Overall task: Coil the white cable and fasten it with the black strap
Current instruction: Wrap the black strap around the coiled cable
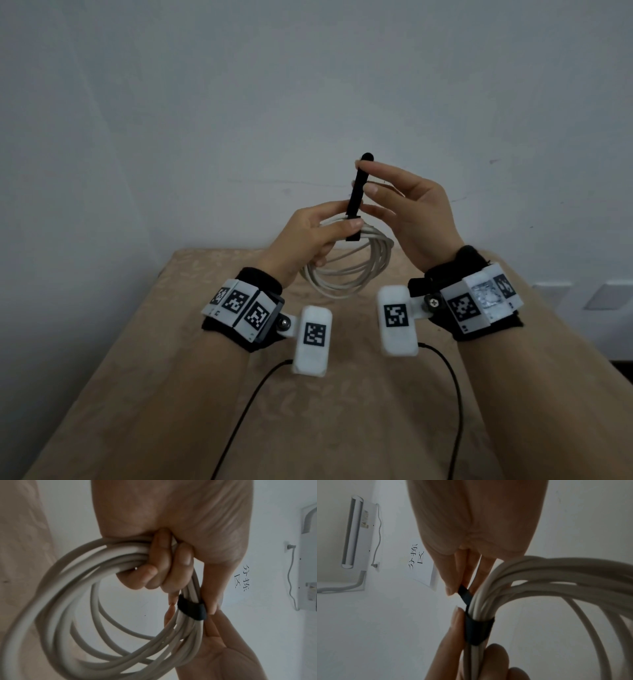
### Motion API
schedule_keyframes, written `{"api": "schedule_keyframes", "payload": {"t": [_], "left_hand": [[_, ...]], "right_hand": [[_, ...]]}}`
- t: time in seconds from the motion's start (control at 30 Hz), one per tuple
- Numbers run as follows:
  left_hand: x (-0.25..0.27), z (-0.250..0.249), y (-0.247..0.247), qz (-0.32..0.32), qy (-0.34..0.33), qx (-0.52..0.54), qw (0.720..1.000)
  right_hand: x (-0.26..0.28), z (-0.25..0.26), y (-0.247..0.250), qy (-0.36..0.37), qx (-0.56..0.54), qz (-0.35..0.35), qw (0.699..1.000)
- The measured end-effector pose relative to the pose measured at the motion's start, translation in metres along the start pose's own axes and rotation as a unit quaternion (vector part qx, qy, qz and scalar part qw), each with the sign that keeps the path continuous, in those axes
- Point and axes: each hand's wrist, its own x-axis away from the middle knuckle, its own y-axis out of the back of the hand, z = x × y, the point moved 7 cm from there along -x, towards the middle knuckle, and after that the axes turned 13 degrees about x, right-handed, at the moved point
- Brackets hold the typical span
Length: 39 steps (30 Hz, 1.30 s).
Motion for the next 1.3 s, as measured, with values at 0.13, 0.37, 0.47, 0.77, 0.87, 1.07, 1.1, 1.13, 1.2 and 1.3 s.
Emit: {"api": "schedule_keyframes", "payload": {"t": [0.13,0.37,0.47,0.77,0.87,1.07,1.1,1.13,1.2,1.3], "left_hand": [[-0.002,0.007,0.004,-0.011,0.027,-0.002,1.0],[-0.004,0.014,0.007,-0.048,0.073,0.029,0.996],[-0.002,0.019,0.01,-0.066,0.088,0.043,0.993],[-0.004,0.028,0.015,-0.13,0.115,0.179,0.968],[-0.006,0.03,0.018,-0.139,0.118,0.248,0.951],[-0.009,0.034,0.014,-0.12,0.146,0.35,0.917],[-0.009,0.034,0.012,-0.112,0.148,0.366,0.912],[-0.009,0.033,0.01,-0.105,0.148,0.382,0.906],[-0.009,0.031,0.008,-0.091,0.146,0.403,0.899],[-0.009,0.029,0.007,-0.073,0.135,0.42,0.894]], "right_hand": [[0.0,0.003,0.004,0.018,-0.015,-0.045,0.999],[-0.001,0.011,-0.002,0.051,-0.002,-0.03,0.998],[0.001,0.01,-0.006,0.054,0.017,-0.024,0.998],[0.001,0.002,-0.011,0.03,0.01,-0.04,0.999],[0.001,-0.002,-0.017,0.014,-0.004,-0.029,0.999],[0.0,-0.01,-0.019,0.003,-0.027,-0.014,1.0],[0.0,-0.011,-0.02,0.002,-0.03,-0.009,1.0],[0.001,-0.011,-0.021,0.001,-0.036,-0.006,0.999],[0.001,-0.013,-0.022,-0.004,-0.049,-0.005,0.999],[0.002,-0.015,-0.023,-0.012,-0.047,-0.009,0.999]]}}
